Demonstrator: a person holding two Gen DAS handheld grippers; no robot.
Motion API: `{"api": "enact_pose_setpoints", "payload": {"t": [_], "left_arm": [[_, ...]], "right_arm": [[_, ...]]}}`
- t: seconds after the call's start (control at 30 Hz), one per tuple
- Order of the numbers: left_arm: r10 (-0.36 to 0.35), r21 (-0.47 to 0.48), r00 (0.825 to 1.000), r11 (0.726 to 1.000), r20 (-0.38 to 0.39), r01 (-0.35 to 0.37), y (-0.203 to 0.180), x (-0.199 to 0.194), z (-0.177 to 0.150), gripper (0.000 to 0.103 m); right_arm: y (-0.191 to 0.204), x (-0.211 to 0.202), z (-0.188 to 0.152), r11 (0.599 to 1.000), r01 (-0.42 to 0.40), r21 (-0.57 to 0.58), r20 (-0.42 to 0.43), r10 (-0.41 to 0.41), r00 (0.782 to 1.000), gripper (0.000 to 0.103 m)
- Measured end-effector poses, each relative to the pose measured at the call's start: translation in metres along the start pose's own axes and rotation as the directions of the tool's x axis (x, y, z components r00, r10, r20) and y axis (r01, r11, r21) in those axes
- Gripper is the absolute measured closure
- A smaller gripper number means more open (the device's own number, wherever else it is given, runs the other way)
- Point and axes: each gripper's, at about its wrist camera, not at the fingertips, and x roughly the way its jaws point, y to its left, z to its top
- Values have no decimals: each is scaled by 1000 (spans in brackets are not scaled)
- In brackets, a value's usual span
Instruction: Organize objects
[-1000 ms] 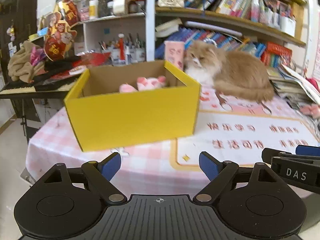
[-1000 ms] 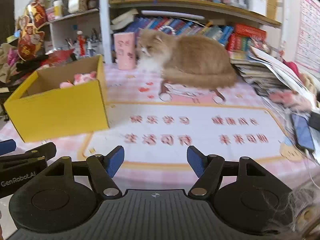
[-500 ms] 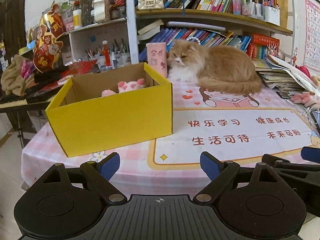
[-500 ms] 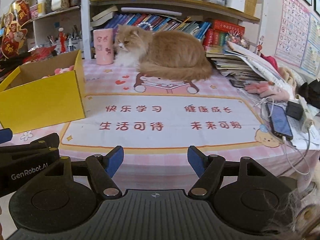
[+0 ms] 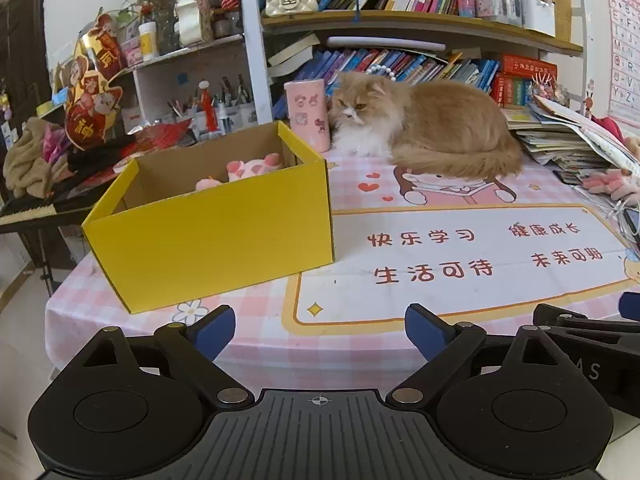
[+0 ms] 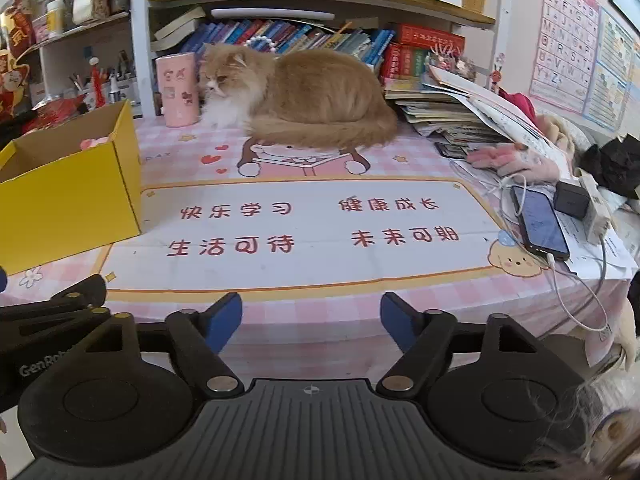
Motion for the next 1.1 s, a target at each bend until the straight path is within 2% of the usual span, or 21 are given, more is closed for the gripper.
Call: {"api": "enact_pose_setpoints", "payload": {"t": [0.1, 0.23, 0.47, 0.77, 1.1], "left_arm": [[6, -2, 1000, 1000, -4, -6, -1, 0, 0, 8], [23, 2, 1000, 1000, -11, -23, -1, -1, -1, 6], [31, 4, 999, 1000, -14, -31, -2, -3, -4, 4], [4, -15, 999, 1000, -34, -5, -4, -3, -5, 4], [41, -25, 998, 999, -41, -42, -5, -4, -6, 1]], "right_arm": [[0, 0, 0, 1000, 8, -2, 1, -8, 1000, 25], [0, 1, -1, 1000, 31, -1, -3, -31, 1000, 17], [-1, 1, -5, 998, 60, 3, -8, -60, 998, 12], [-4, 1, -8, 996, 93, -1, -16, -93, 996, 12], [-2, 0, -8, 995, 97, -24, -14, -97, 995, 12]]}}
